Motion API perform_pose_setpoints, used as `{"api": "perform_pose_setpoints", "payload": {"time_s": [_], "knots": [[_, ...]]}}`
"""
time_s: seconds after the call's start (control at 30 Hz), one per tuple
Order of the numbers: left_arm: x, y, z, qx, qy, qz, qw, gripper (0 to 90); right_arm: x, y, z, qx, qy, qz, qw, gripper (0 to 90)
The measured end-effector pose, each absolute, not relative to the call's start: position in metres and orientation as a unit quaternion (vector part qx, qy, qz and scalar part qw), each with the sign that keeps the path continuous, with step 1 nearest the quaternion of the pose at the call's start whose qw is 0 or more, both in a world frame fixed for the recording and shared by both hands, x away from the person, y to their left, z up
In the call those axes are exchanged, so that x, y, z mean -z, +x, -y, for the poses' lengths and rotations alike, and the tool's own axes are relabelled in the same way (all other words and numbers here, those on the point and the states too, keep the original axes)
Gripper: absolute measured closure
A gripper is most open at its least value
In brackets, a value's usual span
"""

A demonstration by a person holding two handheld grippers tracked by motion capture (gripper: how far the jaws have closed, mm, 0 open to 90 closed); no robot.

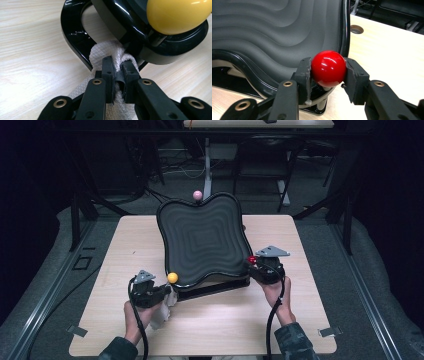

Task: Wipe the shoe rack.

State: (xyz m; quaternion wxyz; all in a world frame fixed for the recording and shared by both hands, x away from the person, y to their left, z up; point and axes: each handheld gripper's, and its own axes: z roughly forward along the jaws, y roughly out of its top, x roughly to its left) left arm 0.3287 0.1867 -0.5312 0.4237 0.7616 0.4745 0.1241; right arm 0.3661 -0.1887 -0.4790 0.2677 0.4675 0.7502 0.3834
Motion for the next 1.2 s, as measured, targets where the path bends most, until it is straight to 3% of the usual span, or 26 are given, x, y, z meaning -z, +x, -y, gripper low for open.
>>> {"api": "perform_pose_setpoints", "payload": {"time_s": [0.3, 0.67, 0.87, 0.97, 1.2], "knots": [[0.528, 0.323, -0.177, -0.116, 0.773, -0.454, 0.429, 82.5, 0.478, 0.368, 0.201, -0.383, 0.476, -0.748, 0.259, 59.9], [0.515, 0.322, -0.193, -0.129, 0.759, -0.474, 0.427, 82.3, 0.477, 0.368, 0.201, -0.380, 0.475, -0.751, 0.258, 59.2], [0.509, 0.321, -0.200, -0.136, 0.751, -0.477, 0.435, 82.3, 0.476, 0.367, 0.198, -0.381, 0.471, -0.751, 0.261, 53.8], [0.507, 0.320, -0.201, -0.139, 0.749, -0.478, 0.437, 82.3, 0.477, 0.367, 0.198, -0.376, 0.475, -0.749, 0.269, 59.1], [0.497, 0.316, -0.208, -0.152, 0.739, -0.482, 0.446, 82.4, 0.477, 0.368, 0.199, -0.375, 0.476, -0.748, 0.270, 59.8]]}}
